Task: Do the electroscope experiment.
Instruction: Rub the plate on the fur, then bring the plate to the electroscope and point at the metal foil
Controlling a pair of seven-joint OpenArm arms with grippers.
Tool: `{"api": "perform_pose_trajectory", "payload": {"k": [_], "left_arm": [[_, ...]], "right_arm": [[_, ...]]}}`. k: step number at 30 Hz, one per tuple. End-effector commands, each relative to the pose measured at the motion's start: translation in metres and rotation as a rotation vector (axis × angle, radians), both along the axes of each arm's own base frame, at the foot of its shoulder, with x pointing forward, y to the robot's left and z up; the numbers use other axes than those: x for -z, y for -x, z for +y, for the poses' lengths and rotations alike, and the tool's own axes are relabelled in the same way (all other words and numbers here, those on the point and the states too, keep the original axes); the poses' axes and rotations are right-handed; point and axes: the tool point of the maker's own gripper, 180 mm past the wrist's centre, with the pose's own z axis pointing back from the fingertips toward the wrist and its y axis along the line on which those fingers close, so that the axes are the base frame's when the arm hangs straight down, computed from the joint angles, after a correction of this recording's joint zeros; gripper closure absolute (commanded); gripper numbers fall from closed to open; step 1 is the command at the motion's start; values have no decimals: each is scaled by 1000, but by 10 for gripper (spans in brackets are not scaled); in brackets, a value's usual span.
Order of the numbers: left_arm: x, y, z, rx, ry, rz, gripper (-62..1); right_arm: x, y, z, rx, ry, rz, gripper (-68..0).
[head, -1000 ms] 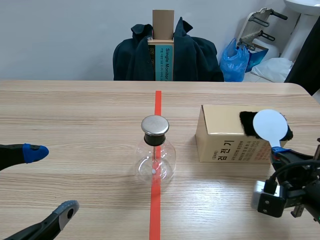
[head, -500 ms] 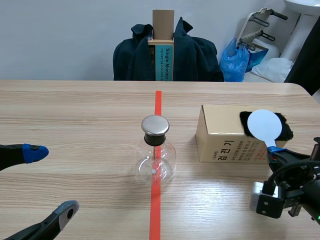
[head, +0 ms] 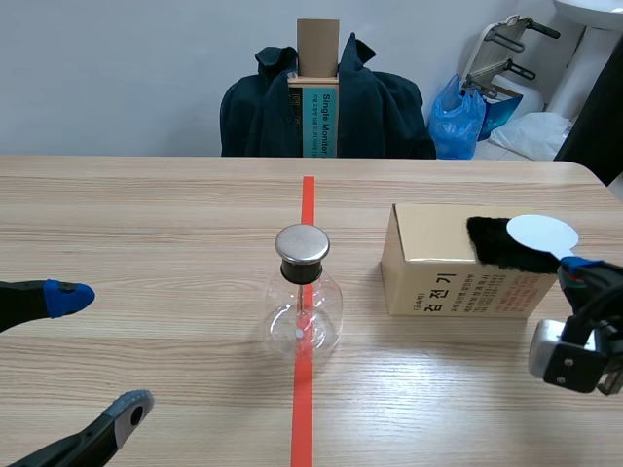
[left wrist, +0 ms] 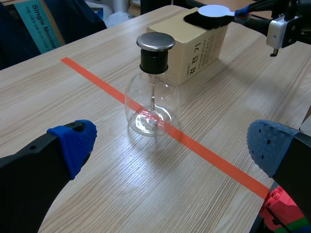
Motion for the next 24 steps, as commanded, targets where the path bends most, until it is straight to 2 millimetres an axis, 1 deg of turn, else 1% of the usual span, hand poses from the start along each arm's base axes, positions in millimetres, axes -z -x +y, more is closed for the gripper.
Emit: {"api": "perform_pose_trajectory", "payload": {"k": [1, 12, 15, 17, 18, 19, 20, 22, 23, 24], "left_arm": [[-6, -3, 1, -12, 23, -18, -623], [-4, -3, 2, -13, 15, -11, -623], [2, -4, 2, -13, -17, 11, -623], [11, -9, 4, -19, -49, 31, -623], [16, -11, 6, -23, -65, 42, -599], [23, -15, 8, -27, -82, 53, -523], [29, -19, 11, -32, -98, 64, -423], [40, -29, 15, -41, -110, 74, -192], [45, -35, 17, -48, -112, 75, -90], [49, -42, 19, -54, -114, 76, -8]], "right_arm": [[-28, -12, -7, -3, 9, -75, -8], [-112, -34, -17, 35, -22, -284, -8], [-135, -37, -16, 39, -31, -347, -8], [-150, -37, -14, 42, -38, -386, -8], [-157, -38, -14, 42, -42, -405, -8], [-164, -38, -13, 42, -50, -425, -8], [-172, -37, -12, 41, -61, -444, -8], [-188, -36, -11, 40, -85, -486, -8], [-195, -35, -10, 38, -94, -509, -8], [-202, -34, -9, 35, -104, -533, -8]]}}
